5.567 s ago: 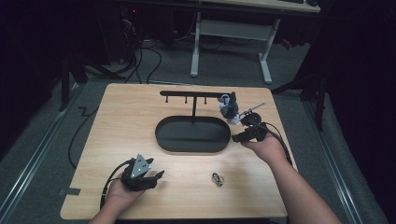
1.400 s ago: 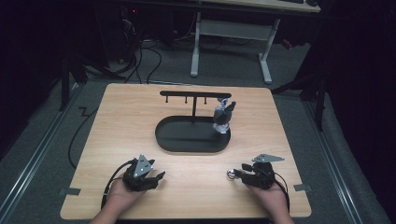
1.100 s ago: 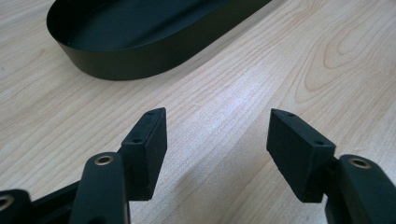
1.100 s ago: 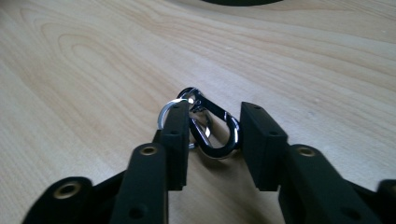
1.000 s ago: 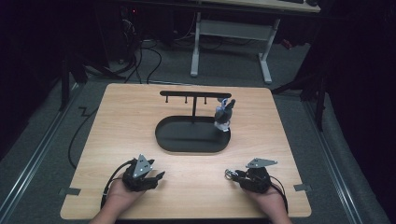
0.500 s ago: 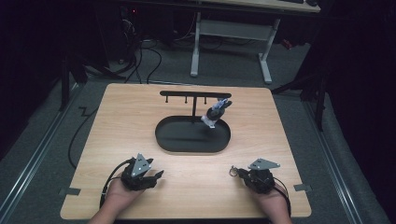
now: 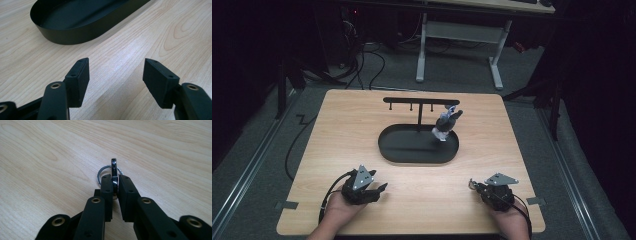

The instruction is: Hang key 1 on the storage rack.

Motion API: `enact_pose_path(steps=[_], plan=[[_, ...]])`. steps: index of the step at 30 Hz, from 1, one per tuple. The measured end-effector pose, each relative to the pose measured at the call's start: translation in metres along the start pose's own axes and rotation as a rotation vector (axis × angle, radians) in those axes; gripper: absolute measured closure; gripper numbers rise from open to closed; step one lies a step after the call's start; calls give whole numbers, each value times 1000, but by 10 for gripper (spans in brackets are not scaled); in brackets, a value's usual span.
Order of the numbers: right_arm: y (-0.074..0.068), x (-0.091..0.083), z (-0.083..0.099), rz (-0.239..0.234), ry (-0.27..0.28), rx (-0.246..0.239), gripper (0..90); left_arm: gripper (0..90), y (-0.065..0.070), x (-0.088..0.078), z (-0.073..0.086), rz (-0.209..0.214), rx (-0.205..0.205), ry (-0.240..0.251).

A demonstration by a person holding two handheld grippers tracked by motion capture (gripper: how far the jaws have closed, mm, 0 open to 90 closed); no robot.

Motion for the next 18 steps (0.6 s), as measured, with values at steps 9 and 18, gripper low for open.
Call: enact_pose_path(steps=[9, 18], plan=[[0, 7, 1, -64, -58, 12, 846, 389, 1, 2, 1, 6, 7, -7], [5, 7, -2, -134, -133, 21, 837, 389, 2, 2, 1, 9, 8, -10]])
Point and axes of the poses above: each handheld gripper's, and its own axes: x roughly forward along the jaws, z roughly out of its underside, y roughly to its right, the point moved 8 cm from there along x, roughly forward along the jaws, and after that the axes turned 15 degrees about -x, right-handed, at the moved point
